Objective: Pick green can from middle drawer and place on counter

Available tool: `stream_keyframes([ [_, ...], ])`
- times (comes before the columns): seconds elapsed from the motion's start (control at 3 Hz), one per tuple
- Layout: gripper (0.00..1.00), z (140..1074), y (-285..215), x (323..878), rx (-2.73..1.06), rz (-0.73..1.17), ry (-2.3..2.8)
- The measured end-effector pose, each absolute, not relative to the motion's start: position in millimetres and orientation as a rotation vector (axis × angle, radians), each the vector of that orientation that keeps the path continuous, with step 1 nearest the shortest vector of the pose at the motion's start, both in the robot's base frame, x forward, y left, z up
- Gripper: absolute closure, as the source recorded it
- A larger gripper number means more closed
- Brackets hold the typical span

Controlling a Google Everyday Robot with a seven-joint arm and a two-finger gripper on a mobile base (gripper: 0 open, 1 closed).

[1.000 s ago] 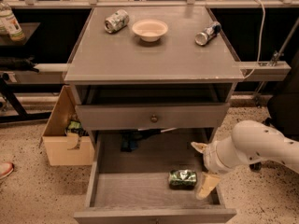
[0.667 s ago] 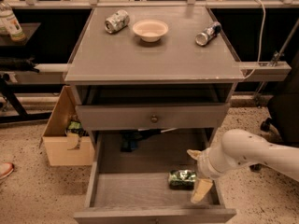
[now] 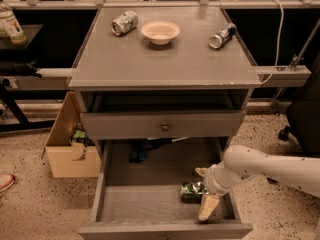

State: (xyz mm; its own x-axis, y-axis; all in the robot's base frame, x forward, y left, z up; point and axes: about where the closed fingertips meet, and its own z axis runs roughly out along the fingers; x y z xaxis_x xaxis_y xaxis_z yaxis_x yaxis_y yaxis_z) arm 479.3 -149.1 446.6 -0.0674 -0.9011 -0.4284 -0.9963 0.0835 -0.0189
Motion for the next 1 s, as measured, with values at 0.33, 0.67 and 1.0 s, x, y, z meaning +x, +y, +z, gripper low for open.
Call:
stream_keyframes([
  [0.33,0.0,426.9,-152.0,485.5,-1.873,0.405,2.067],
  [0.67,0.03,401.2,-158.0,494.6,-1.851,0.433,2.115],
  [1.0,0.17,388.4,-162.1,500.7,-1.835,0.455,2.14],
])
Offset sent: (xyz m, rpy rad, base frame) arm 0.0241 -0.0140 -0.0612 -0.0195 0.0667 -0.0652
